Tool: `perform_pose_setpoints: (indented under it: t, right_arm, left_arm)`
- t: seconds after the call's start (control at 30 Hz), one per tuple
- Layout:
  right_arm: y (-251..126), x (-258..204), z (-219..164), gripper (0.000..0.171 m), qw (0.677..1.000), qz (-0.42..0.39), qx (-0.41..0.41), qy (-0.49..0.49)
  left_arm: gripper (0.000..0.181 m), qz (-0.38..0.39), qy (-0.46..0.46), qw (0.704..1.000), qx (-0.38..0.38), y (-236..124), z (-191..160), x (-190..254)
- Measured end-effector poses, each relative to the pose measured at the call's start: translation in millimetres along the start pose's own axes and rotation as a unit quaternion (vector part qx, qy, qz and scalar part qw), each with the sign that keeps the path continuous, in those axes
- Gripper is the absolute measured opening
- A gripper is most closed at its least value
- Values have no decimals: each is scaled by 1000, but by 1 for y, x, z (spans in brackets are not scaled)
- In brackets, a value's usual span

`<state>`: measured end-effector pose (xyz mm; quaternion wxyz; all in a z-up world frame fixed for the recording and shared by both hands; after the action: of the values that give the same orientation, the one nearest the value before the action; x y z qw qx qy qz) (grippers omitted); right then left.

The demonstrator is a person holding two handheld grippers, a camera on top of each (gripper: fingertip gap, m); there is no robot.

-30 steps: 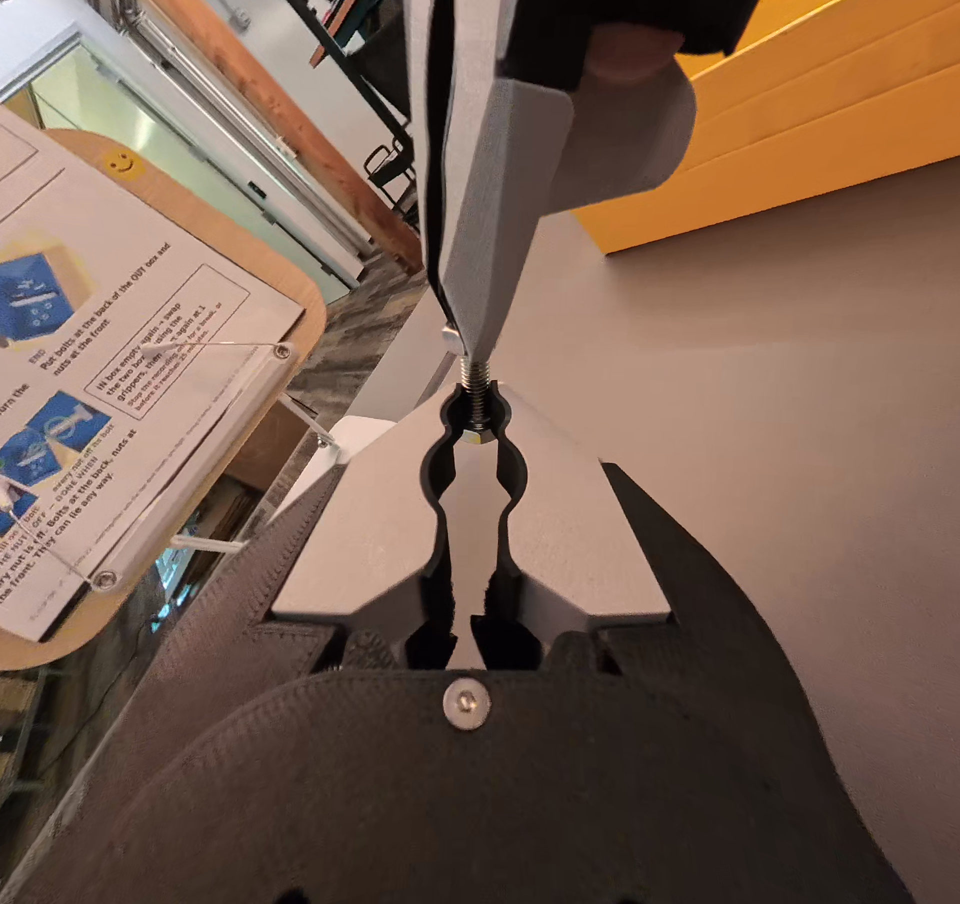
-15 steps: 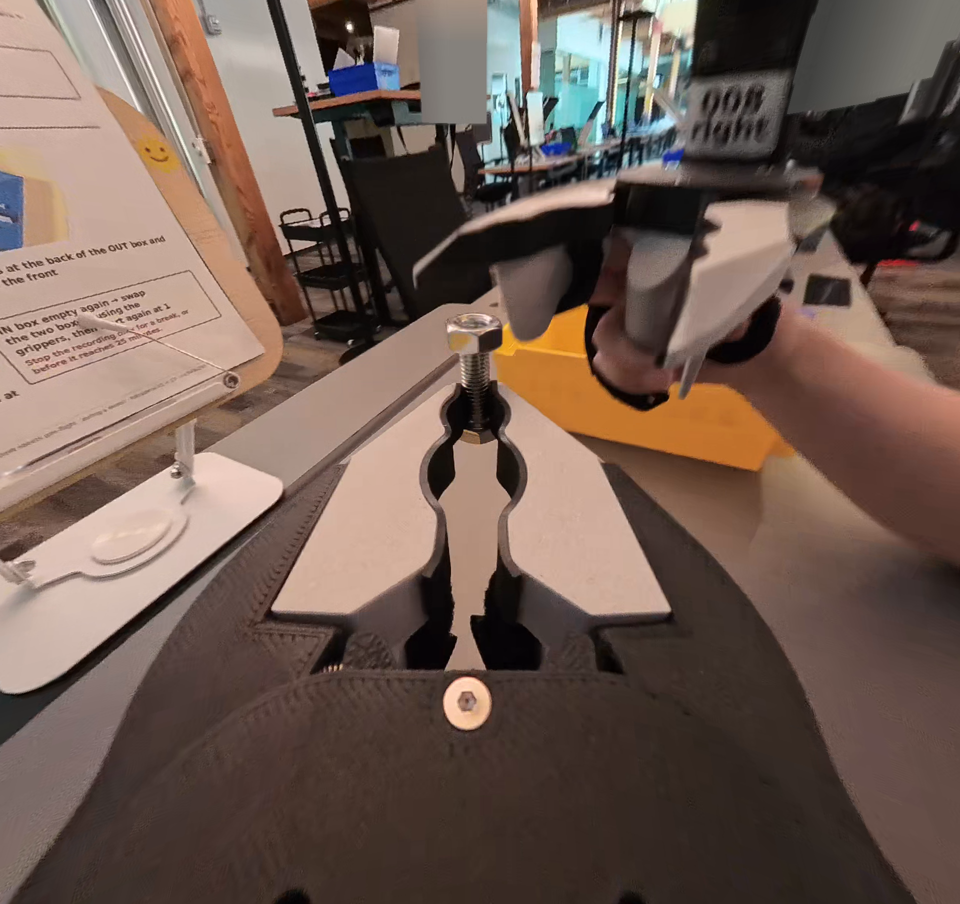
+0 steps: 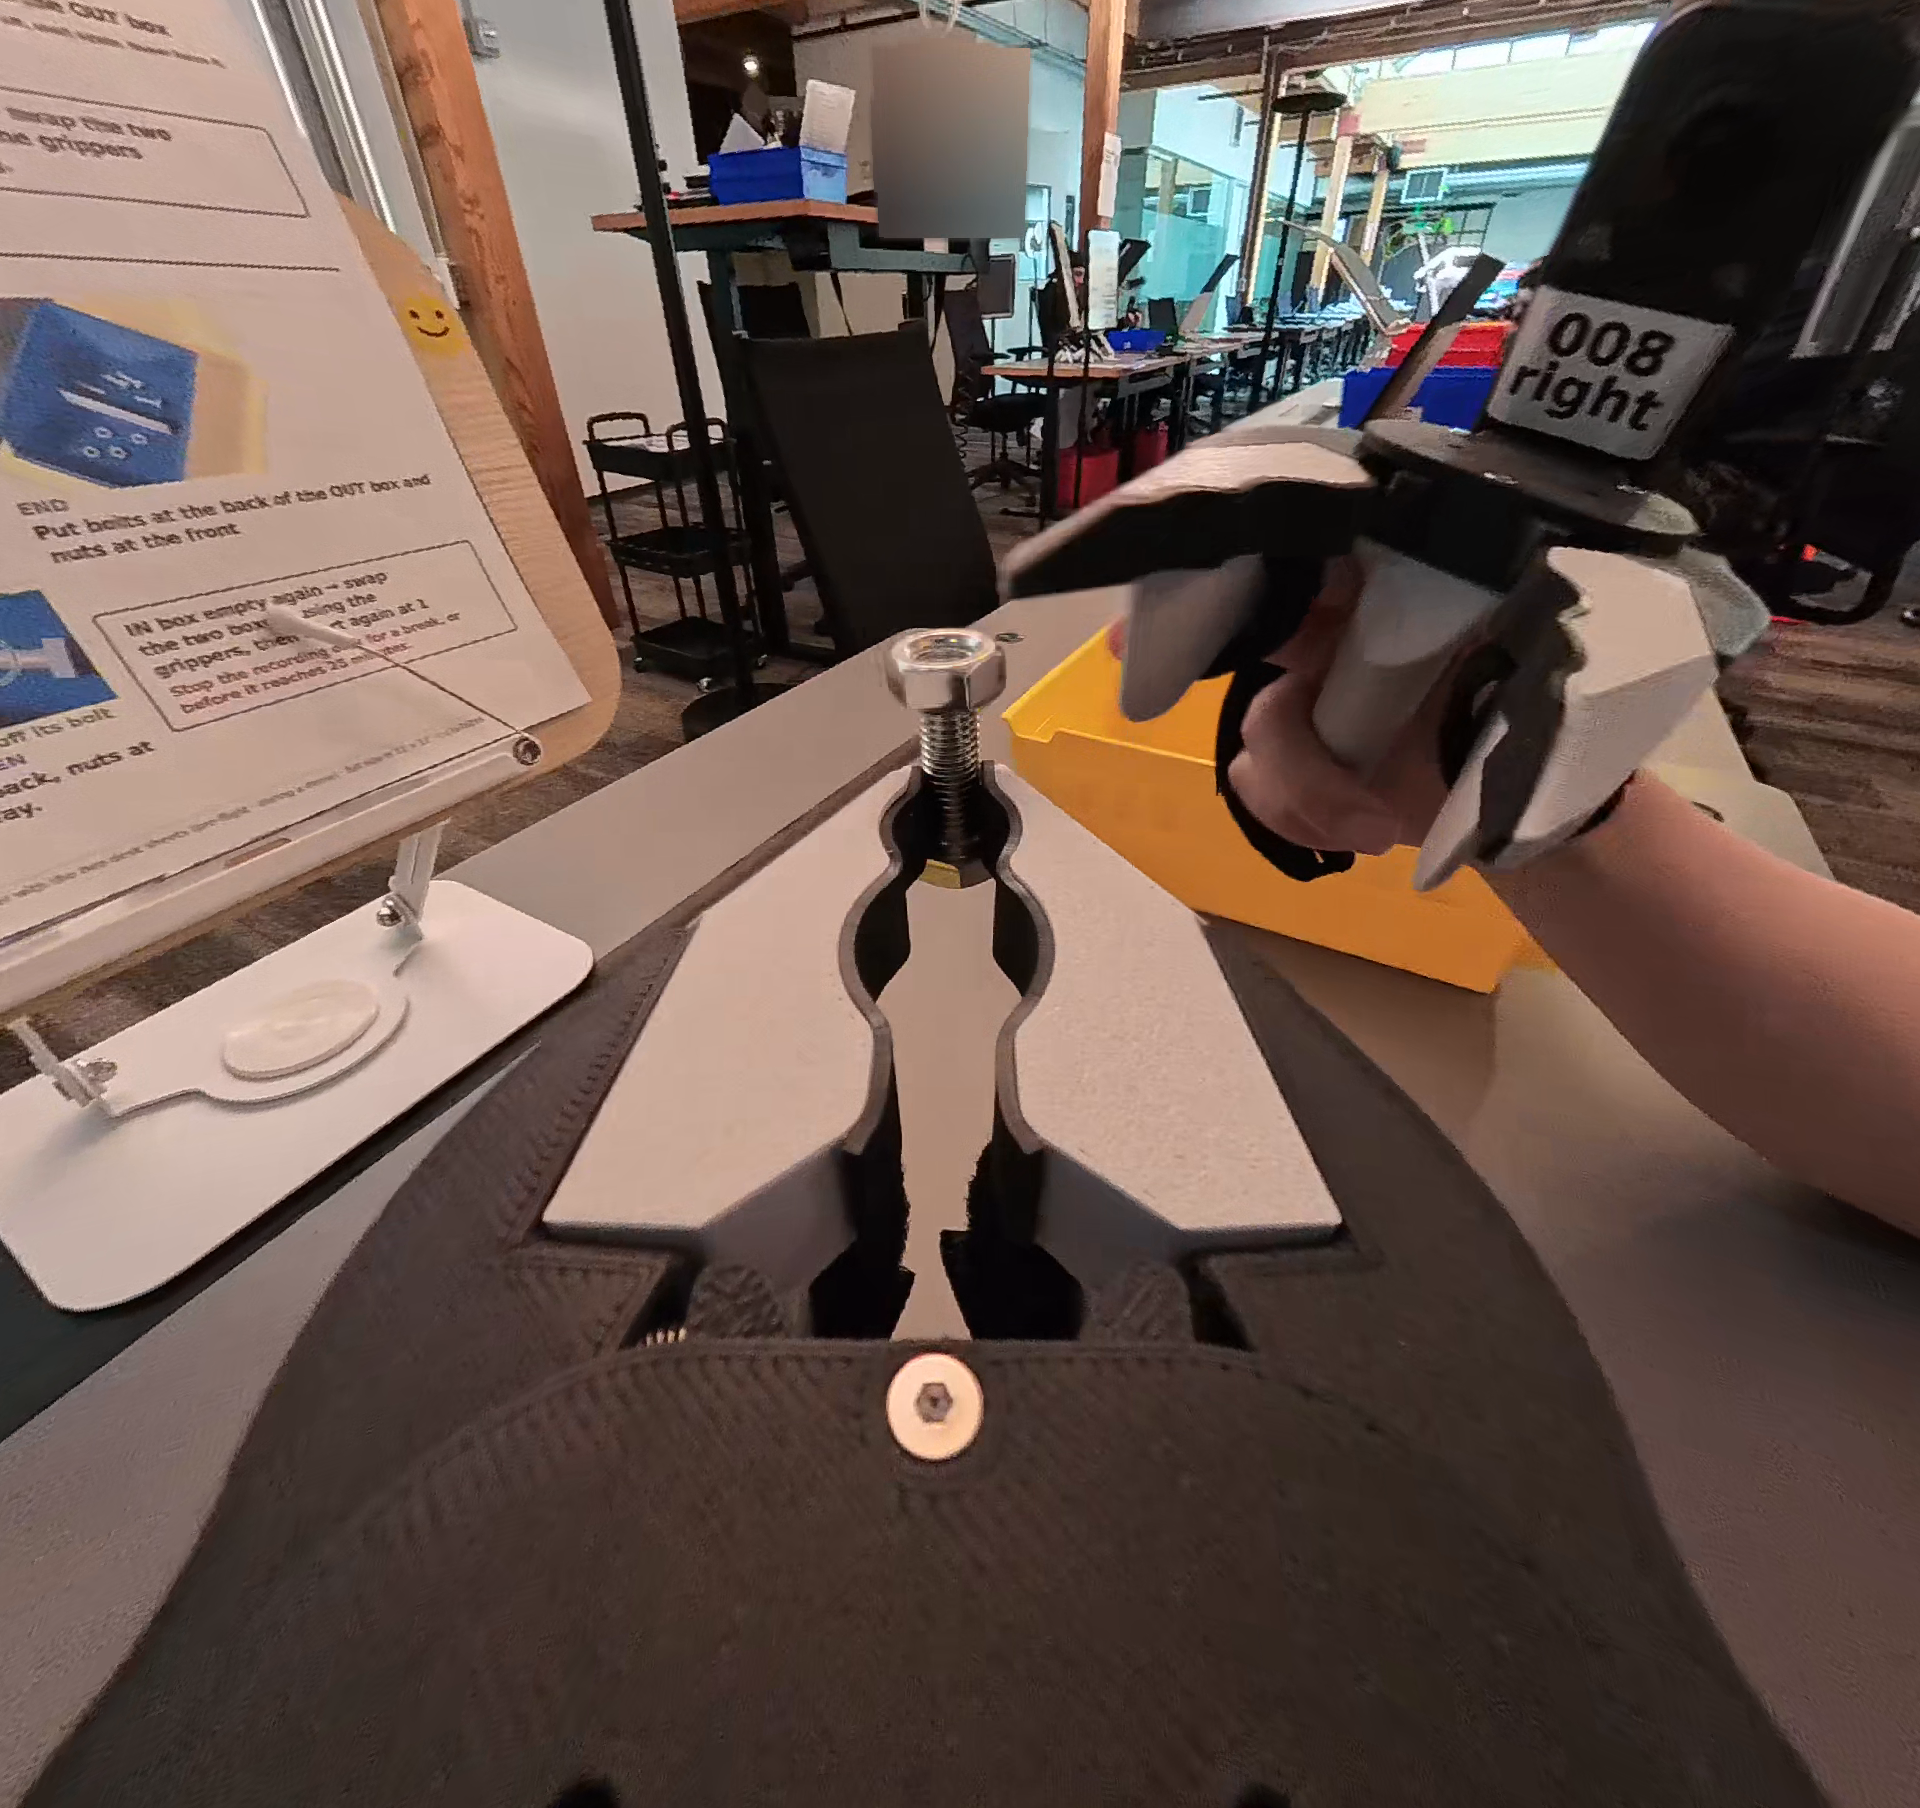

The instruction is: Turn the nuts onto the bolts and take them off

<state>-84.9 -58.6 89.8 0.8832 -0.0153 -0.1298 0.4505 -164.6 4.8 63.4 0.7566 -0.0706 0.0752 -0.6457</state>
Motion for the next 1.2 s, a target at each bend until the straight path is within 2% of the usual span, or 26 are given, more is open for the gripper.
perform_pose_setpoints:
  t: [0.1, 0.27, 0.3, 0.37, 0.5, 0.67, 0.73, 0.77, 0.8, 0.83, 0.9, 0.93, 1.0, 1.1, 1.13, 1.2]
  right_arm:
    - [6, 2, -2, 92, 1000, -2, 3, 22]
    - [10, -6, -4, 91, 1000, 24, -14, 9]
    - [7, -6, -3, 89, 1000, 22, -15, 2]
    - [0, -9, 1, 67, 999, 38, -2, -11]
    - [0, 0, 3, 89, 1000, 16, 11, 22]
    - [10, -9, 1, 94, 999, 36, -1, 13]
    - [5, -9, 1, 90, 999, 34, -5, 0]
    - [0, -12, 3, 68, 999, 50, 3, -13]
    - [-4, -12, 6, 65, 998, 54, 16, -11]
    - [-6, -7, 8, 67, 999, 40, 24, 3]
    - [-4, -2, 6, 84, 999, 32, 19, 28]
    - [0, -1, 4, 87, 999, 26, 13, 32]
    - [7, -1, 2, 90, 999, 12, 7, 28]
    - [11, -9, 2, 93, 999, 36, -1, 20]
    - [8, -8, 2, 92, 999, 32, -5, 14]
    - [-3, -14, 6, 58, 997, 71, 6, -2]
  left_arm:
    - [7, -22, 8, 1000, -5, 4, 1, 10]
    - [7, -22, 8, 1000, -1, 4, 4, 13]
    - [7, -18, 4, 1000, 2, 1, 5, 10]
    - [7, -3, -8, 1000, 6, -3, 5, 2]
    - [7, -21, -9, 1000, 7, -5, 7, 6]
    - [7, -34, 6, 999, 2, 1, 9, 18]
    - [7, -24, -7, 1000, 9, -3, 9, 11]
    - [7, -17, -17, 1000, 12, -6, 9, 5]
    - [7, -14, -23, 1000, 14, -8, 9, 1]
    - [7, -16, -28, 999, 14, -10, 9, -2]
    - [7, -30, -29, 999, 13, -10, 10, 1]
    - [7, -38, -24, 999, 11, -9, 11, 5]
    - [7, -56, -11, 998, 4, -4, 11, 15]
    - [7, -47, -7, 999, 0, -1, 9, 16]
    - [7, -41, -13, 999, 4, -3, 9, 12]
    - [7, -27, -35, 999, 14, -9, 10, 2]
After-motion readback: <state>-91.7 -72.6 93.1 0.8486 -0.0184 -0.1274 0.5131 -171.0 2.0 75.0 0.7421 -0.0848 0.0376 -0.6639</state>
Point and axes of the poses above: each gripper's, where its closed fingertips meet, y out along the fingers, z out of its top, x = y × z across the jaws, the point moved 6 cm from there along -y, back along the fingers, and after that the axes turned 11 degrees about -x, right-handed, at the moved point
